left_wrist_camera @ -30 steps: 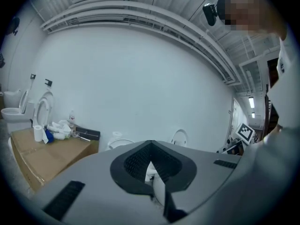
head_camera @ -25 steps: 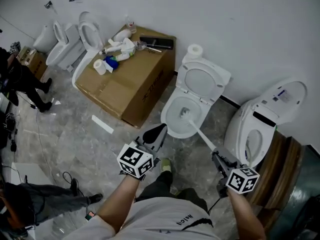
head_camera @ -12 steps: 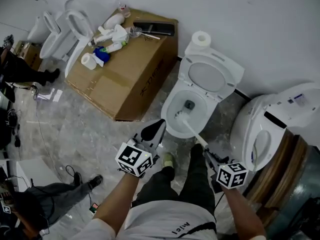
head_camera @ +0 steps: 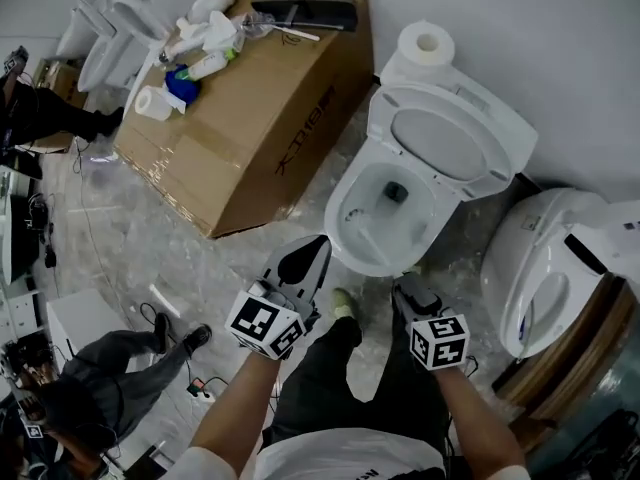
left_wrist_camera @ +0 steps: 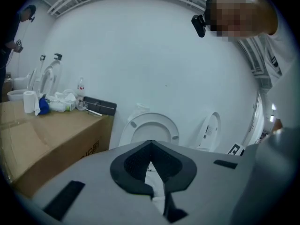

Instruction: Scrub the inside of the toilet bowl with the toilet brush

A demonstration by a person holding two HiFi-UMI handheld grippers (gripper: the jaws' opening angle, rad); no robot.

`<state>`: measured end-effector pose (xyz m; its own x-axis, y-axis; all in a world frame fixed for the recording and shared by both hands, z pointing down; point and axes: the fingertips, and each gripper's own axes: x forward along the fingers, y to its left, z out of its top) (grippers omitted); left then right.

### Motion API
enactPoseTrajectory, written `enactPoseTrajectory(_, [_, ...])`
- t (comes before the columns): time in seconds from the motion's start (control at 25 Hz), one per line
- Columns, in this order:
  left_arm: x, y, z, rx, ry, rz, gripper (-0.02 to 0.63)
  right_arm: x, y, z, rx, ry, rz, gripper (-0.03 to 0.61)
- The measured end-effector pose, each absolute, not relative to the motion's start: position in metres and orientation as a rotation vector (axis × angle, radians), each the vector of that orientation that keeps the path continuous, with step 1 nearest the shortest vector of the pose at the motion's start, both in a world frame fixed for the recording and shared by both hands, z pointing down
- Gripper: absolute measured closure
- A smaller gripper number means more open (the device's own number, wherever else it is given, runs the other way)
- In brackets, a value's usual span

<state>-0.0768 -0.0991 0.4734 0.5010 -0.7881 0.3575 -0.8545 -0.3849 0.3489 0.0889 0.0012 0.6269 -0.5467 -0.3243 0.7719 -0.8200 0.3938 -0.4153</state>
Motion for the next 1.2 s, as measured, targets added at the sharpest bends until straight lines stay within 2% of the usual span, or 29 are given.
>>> enactPoseTrajectory(0.28, [-0.069, -0.1, 0.585, 2.234, -1.313, 0.204, 0.606, 0.065, 0.0, 0.707, 0.974, -2.053, 1.094, 0.422])
enactPoseTrajectory(0.52, [-0.08, -0.09, 0.641, 2.23, -1.296, 0.198, 0.606, 0.043, 0.006, 0.754, 0.972, -2.036, 1.04, 0.422])
enactPoseTrajectory(0.8, [-0.086, -0.09, 0.669, 2.237, -1.289, 0.204, 0.606, 0.025, -0.016, 0.787, 1.016, -2.099, 0.872, 0.422])
enactPoseTrajectory(1.2, [-0.07, -0.096, 0.685, 2.25, -1.252, 0.201, 0.606, 0.052, -0.078, 0.799, 1.12, -2.119, 0.737, 0.422])
